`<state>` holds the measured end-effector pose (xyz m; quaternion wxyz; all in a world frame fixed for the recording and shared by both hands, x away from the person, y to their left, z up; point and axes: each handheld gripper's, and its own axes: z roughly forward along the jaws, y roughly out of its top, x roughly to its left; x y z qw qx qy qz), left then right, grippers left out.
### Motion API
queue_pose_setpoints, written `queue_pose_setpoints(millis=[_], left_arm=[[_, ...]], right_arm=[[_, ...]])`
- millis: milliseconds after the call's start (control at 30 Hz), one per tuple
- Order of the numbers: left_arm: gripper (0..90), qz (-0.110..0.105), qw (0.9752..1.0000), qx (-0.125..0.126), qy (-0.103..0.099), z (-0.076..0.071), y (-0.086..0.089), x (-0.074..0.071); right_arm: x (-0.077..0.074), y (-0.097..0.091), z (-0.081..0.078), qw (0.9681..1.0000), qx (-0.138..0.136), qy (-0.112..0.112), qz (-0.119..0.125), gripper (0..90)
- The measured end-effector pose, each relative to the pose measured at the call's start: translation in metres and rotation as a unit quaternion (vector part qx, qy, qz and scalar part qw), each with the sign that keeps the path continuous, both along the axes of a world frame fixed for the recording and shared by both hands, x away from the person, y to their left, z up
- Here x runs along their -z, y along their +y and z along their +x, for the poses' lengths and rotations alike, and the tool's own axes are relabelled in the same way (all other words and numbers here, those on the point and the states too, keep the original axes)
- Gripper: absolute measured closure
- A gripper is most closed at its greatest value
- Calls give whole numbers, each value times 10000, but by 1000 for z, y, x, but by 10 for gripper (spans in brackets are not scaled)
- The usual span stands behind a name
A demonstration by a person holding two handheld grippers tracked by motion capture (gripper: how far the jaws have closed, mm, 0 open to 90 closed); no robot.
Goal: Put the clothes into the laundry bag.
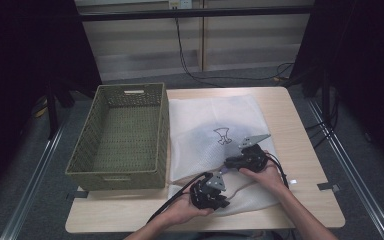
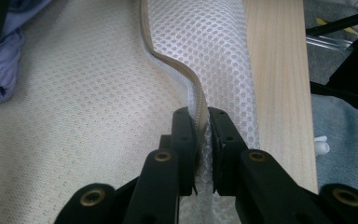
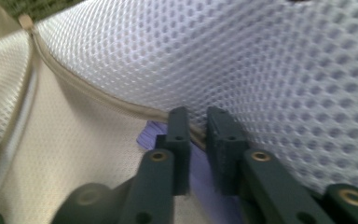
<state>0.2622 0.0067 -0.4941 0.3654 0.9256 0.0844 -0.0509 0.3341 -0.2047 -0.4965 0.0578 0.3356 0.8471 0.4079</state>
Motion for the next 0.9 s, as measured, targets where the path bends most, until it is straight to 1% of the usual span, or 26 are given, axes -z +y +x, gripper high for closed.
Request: queue_pose_setpoints(millis=[33,67,100,167,200,233,267,300,333,367,400,433,467,500,567,600,633,667,700,733,767,833,867,900], left_arm=[[820,22,10000,28,-8,1,0,0],[820,-10,10000,28,6,1,0,0],[820,23,10000,32,-10,1,0,0],[820,18,10000,26,-11,1,0,0],[820,19,10000,28,-9,1,0,0],[820,17,10000,27,-9,1,0,0],[820,17,10000,27,-9,1,0,0],[820,-2,10000,-1,-4,0,0,0],[820,-2,10000,-1,-4,0,0,0],[820,4,10000,-4,2,0,0,0],[820,15,10000,27,-8,1,0,0],[820,15,10000,27,-8,1,0,0],[820,18,10000,30,-12,1,0,0],[820,18,10000,29,-12,1,0,0],[820,43,10000,30,-27,1,0,0],[820,-1,10000,9,-9,0,0,0],[820,15,10000,30,-15,1,0,0],[820,15,10000,30,-15,1,0,0],[820,43,10000,44,-15,1,0,-1],[820,151,9998,93,-10,2,1,-2],[820,19,10000,83,28,2,0,-1],[820,-14,10000,42,0,1,0,0],[820,19,10000,38,-17,1,0,0],[820,10,10000,10,-4,0,0,0]], right_arm=[[0,-2,1,10000,-8,38,60,855],[0,-5,2,9999,5,71,120,900],[-1,-5,2,9999,18,74,145,900],[-4,-7,1,9996,40,106,241,900],[-6,-8,2,9995,5,61,301,894],[-8,-10,1,9993,43,59,379,862],[-8,-10,1,9993,43,59,379,862],[-16,-16,0,9979,54,20,638,848],[-16,-16,0,9979,54,20,638,848],[-25,-23,-1,9966,120,-130,806,849],[-28,-25,-2,9967,154,-198,769,853],[-28,-25,-2,9967,154,-198,769,853],[-30,-29,-3,9979,210,-334,517,831],[-28,-30,-3,9982,221,-355,436,813],[-19,-30,-1,9989,282,-324,167,794],[-14,-30,1,9992,260,-293,76,785],[-10,-30,1,9995,200,-257,-10,781],[-7,-29,2,9994,202,-250,-111,780],[-5,-29,2,9994,184,-234,-166,774],[-3,-29,3,9995,178,-186,-159,773],[-1,-29,3,9995,168,-194,-189,764],[2,-27,3,9995,109,-163,-252,762],[3,-26,3,9994,104,-151,-300,765],[5,-24,2,9991,92,-184,-369,774]])
